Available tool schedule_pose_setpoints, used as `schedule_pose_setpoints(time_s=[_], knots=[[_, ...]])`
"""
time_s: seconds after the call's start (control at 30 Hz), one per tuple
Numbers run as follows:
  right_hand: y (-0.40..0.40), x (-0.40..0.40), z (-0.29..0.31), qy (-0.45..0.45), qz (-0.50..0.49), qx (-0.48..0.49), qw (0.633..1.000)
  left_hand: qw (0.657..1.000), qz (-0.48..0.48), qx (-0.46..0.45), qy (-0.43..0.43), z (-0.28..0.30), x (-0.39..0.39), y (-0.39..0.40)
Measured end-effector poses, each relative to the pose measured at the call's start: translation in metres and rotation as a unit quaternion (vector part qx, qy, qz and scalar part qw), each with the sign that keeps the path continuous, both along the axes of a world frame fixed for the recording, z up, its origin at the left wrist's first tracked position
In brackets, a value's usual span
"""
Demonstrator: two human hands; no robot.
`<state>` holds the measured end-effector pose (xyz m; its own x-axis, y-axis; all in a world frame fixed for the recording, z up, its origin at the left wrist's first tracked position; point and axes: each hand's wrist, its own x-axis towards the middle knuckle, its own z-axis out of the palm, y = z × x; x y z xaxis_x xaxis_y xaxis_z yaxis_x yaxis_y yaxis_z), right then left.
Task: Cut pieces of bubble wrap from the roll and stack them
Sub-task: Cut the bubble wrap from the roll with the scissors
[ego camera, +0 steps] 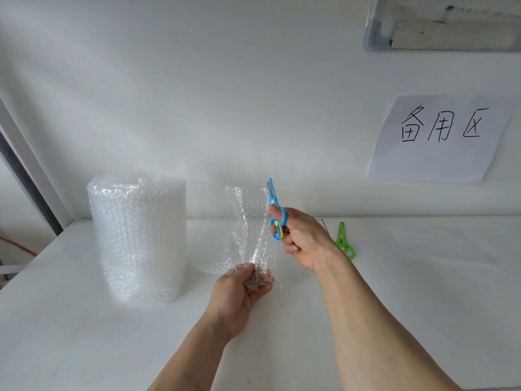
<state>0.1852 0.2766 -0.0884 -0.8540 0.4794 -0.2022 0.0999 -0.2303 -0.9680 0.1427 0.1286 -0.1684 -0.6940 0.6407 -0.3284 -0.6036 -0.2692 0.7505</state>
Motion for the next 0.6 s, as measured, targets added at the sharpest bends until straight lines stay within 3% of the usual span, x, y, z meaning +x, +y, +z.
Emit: schedule_pose_setpoints(time_s=[0.6], knots=[[-0.002, 0.0018, 0.0042, 0.003, 0.009, -0.013, 1.0, 1.0, -0.005, 0.004, -0.001, 0.0009, 0.0006, -0.0011]])
